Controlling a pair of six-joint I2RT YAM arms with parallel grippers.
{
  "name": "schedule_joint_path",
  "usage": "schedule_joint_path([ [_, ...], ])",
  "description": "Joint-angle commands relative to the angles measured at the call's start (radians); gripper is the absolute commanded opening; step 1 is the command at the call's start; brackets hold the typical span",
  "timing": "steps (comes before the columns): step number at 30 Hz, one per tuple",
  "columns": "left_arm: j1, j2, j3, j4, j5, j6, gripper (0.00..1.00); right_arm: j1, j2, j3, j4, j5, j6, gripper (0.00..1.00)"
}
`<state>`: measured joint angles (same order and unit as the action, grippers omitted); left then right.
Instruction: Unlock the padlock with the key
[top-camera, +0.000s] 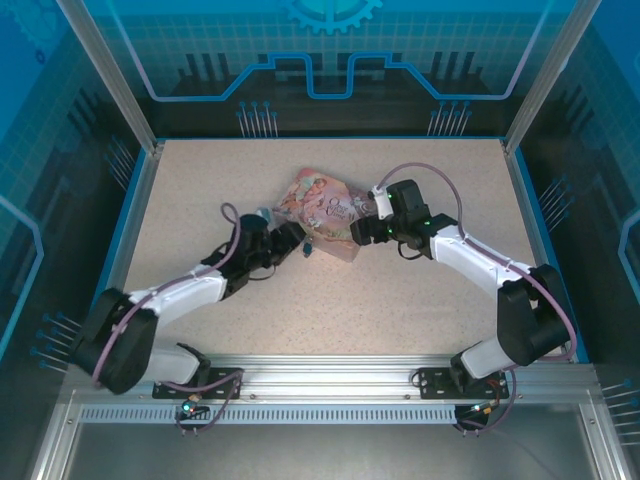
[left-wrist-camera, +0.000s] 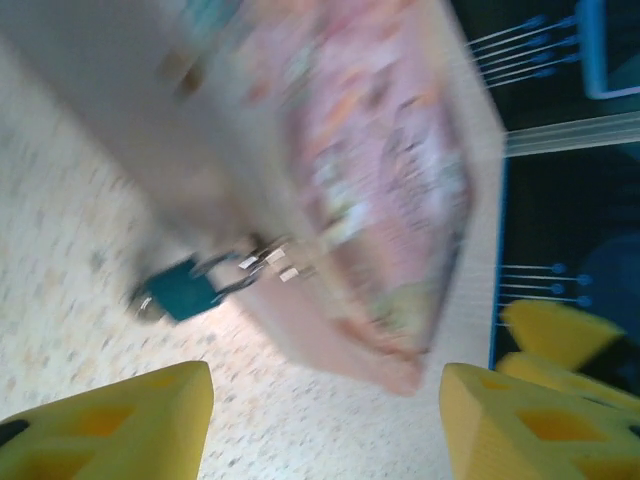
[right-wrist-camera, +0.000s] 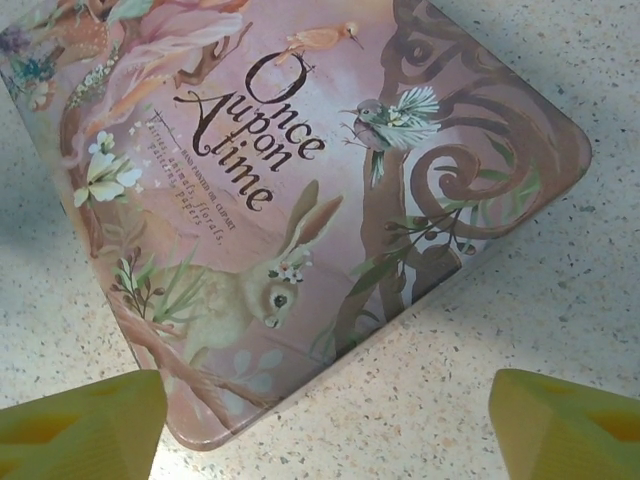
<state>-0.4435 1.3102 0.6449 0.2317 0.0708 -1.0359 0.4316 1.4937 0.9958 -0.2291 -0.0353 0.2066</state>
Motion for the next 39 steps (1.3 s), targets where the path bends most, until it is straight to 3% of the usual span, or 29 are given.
schedule_joint_path([
  [1,0.098,-0.053,0.075,-0.197,0.008,0.164,0.72,-0.038,-0.017,0.0,-0.006,-0.048,0.078,0.92],
  [3,0.167,-0.042,0.12,-0.224,0.053,0.219,0.8,-0.06,-0.021,-0.013,0.015,-0.083,0.133,0.99],
  [6,0.266,0.034,0.216,-0.249,0.117,0.308,0.88,-0.1,-0.009,-0.03,0.05,-0.161,0.223,1.0],
  [10,0.358,0.216,0.367,-0.241,0.191,0.384,0.9,-0.123,0.051,-0.038,0.122,-0.25,0.33,1.0],
  [16,0.365,0.527,0.602,-0.233,0.322,0.424,0.9,-0.127,0.179,0.046,0.104,-0.263,0.394,1.0],
  [21,0.346,0.649,0.669,-0.222,0.398,0.422,0.85,-0.128,0.261,0.118,0.104,-0.301,0.393,1.0],
  [29,0.28,0.583,0.573,-0.14,0.442,0.417,0.69,-0.14,0.37,0.279,0.044,-0.379,0.286,1.0],
  [39,0.189,0.379,0.409,-0.134,0.387,0.377,0.69,-0.147,0.516,0.487,-0.048,-0.373,0.154,1.0],
])
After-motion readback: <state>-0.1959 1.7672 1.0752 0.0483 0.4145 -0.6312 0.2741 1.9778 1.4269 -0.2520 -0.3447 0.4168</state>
